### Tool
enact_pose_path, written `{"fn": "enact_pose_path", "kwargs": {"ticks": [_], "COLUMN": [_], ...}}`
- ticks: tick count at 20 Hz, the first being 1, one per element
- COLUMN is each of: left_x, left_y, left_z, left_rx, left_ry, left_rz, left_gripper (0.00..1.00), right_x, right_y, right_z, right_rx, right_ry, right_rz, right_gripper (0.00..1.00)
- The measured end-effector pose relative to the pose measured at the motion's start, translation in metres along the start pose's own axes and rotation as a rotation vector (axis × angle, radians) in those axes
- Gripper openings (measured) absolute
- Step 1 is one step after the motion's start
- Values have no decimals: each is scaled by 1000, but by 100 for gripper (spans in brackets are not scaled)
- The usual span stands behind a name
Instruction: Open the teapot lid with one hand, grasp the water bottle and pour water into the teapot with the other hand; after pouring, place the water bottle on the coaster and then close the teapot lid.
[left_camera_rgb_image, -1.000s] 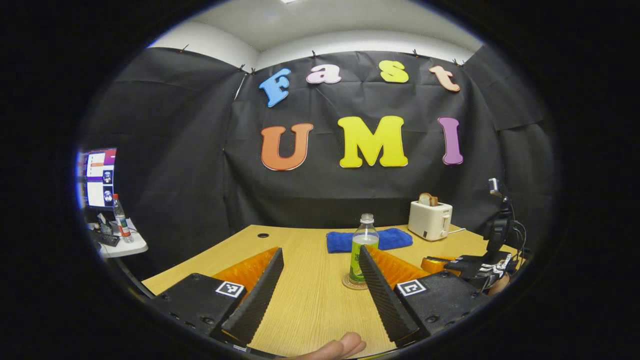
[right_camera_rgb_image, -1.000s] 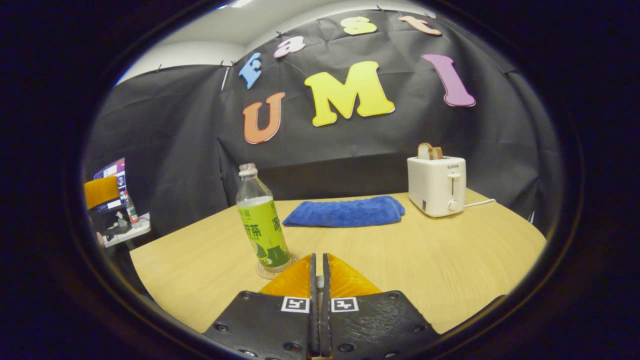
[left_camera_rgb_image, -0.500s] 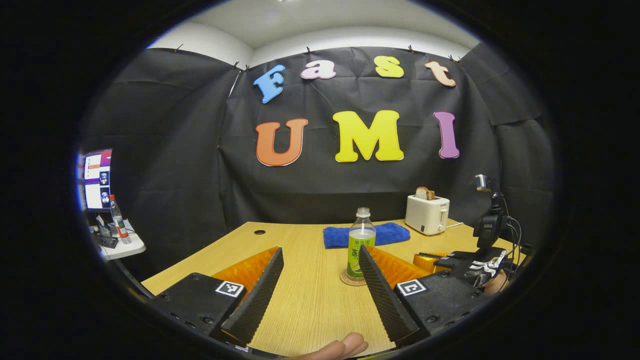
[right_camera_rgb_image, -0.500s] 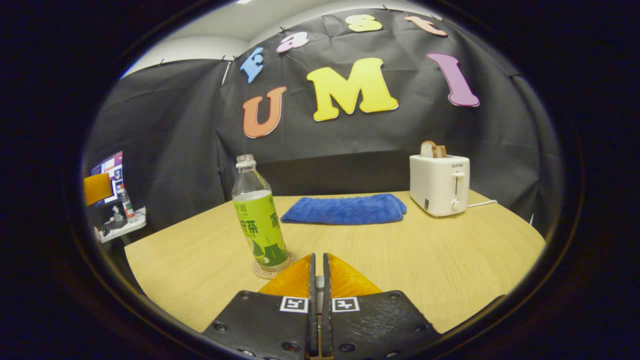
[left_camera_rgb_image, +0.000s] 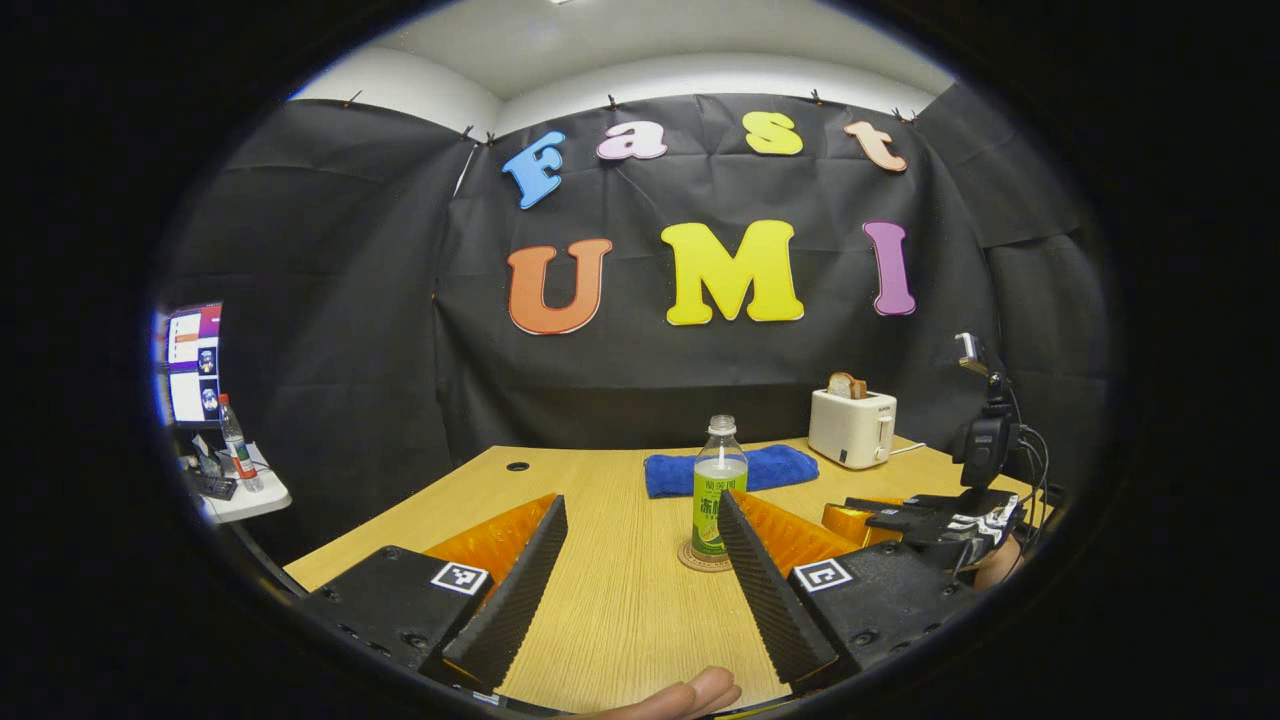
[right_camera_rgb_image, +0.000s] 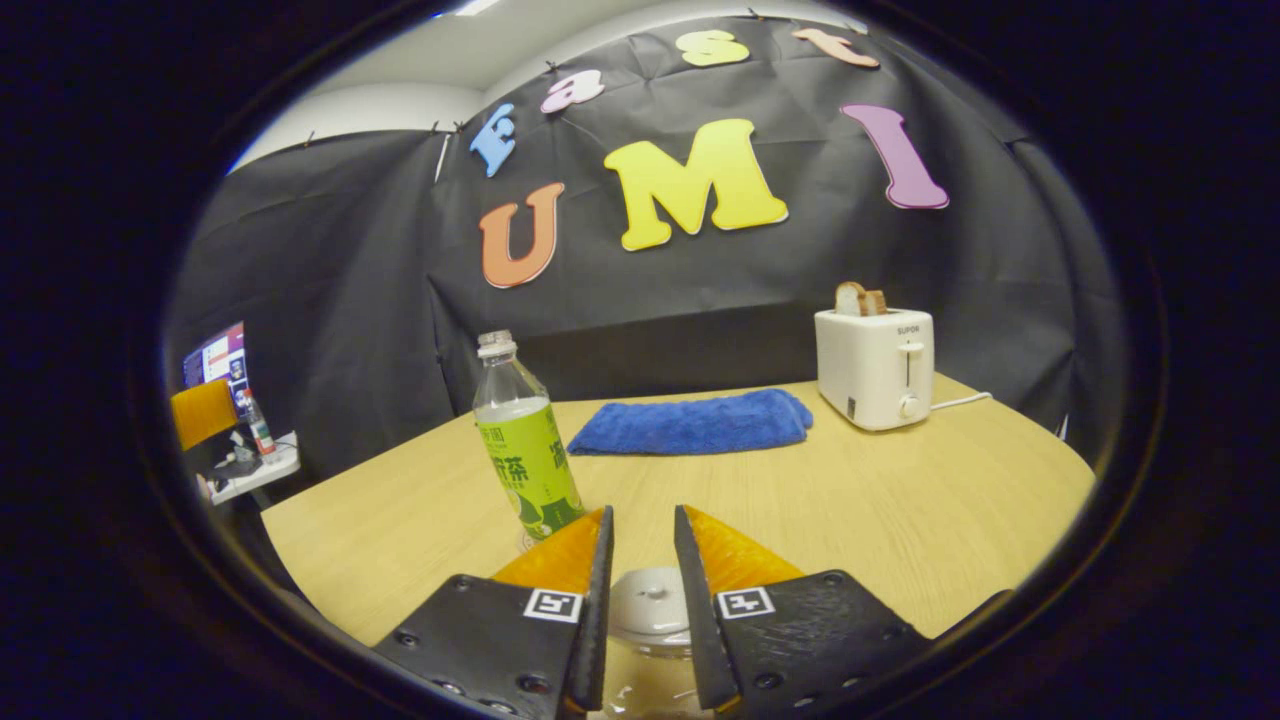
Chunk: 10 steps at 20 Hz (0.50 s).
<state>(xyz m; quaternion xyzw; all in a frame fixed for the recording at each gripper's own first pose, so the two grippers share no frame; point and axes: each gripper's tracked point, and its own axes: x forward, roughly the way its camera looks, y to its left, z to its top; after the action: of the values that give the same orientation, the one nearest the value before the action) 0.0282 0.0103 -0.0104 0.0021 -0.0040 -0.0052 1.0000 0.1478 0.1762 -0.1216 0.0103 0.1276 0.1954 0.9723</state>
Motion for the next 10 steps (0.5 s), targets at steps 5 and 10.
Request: {"fn": "enact_pose_path", "kwargs": {"ticks": [5,10], "left_x": [-2,-5], "left_y": [3,9], "left_z": [-1,-2], "left_rx": [12,-34], "left_ry": [14,32], "left_rz": [-3,2], "left_gripper": [95,95], "right_x": [-16,-53], "right_y": [-2,-5], "right_z": [15,46], "right_rx": [2,-19], "right_ry": [-22,-82], "right_rz": [-34,-77], "right_gripper": [43,87]}}
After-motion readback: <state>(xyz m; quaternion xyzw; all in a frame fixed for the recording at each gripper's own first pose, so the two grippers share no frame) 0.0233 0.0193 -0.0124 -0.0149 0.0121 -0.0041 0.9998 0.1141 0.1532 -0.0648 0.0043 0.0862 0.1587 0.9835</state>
